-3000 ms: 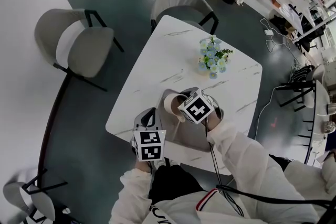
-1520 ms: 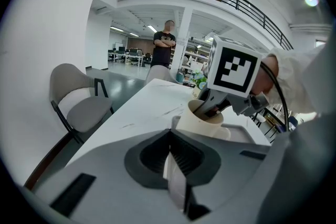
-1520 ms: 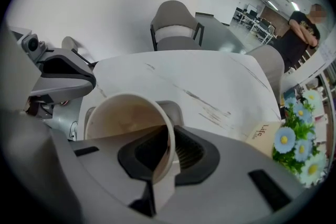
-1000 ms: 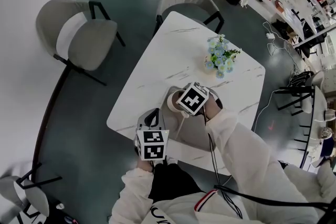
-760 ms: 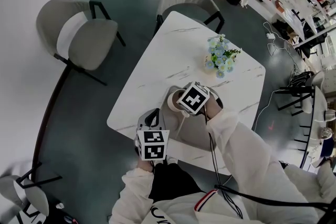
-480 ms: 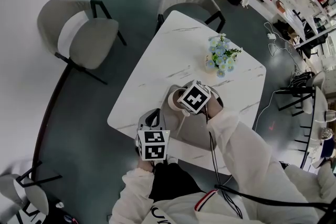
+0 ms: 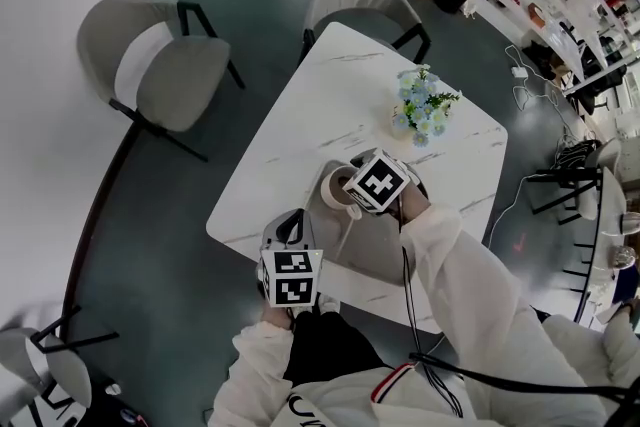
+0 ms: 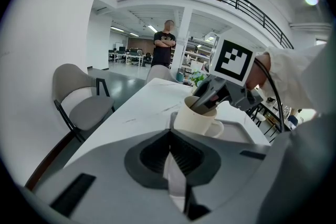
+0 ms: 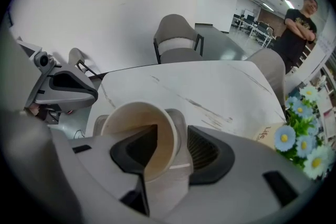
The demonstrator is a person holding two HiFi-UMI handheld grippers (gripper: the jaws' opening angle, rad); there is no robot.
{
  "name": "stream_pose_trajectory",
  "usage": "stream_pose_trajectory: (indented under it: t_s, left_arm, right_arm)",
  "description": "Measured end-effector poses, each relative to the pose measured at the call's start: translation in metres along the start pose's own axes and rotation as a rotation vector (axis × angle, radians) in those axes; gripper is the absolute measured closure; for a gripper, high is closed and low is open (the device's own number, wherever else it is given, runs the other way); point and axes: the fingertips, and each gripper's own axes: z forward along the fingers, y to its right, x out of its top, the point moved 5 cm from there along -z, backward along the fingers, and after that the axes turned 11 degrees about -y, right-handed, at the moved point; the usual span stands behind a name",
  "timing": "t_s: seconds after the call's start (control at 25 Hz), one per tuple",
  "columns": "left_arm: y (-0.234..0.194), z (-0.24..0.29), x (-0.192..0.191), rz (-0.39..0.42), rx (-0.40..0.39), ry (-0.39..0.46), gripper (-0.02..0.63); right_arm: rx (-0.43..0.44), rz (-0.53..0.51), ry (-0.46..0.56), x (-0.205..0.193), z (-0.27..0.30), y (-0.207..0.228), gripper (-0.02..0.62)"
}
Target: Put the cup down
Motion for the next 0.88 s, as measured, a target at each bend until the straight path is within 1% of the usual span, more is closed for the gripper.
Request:
stream_pose_trajectory:
  t_s: [0.16, 0.36, 0.6, 0.76, 0.84, 0.88]
  left_arm:
    - [0.002, -0.003, -0.002, 0.000, 0.008, 0.003, 0.597]
    - [0.010, -0.010, -0.002, 0.009, 0.015, 0.013, 0.597]
    - [0.017, -0.024, -0.004, 0.032, 0.036, 0.018, 0.597]
    - [0.025, -0.033, -0.007, 0.041, 0.041, 0.026, 0.597]
    - [0.031, -0.037, -0.009, 0.045, 0.040, 0.026, 0.597]
    - [0.034, -0.039, -0.011, 0.048, 0.040, 0.028, 0.597]
  right_arm:
    - [-0.018, -0.017, 0.050, 0.004, -0.013, -0.001, 0.433]
    - [-0.048, -0.020, 0.086, -0.001, -0.028, -0.003, 0.433]
    - [-0.077, -0.027, 0.156, -0.008, -0.048, -0.012, 0.433]
    - [-0.088, 0.010, 0.207, -0.014, -0.063, -0.019, 0.433]
    - [-0.093, 0.053, 0.263, -0.019, -0.075, -0.020, 0.434]
    - [-0.097, 0.079, 0.299, -0.022, -0.082, -0.020, 0.449]
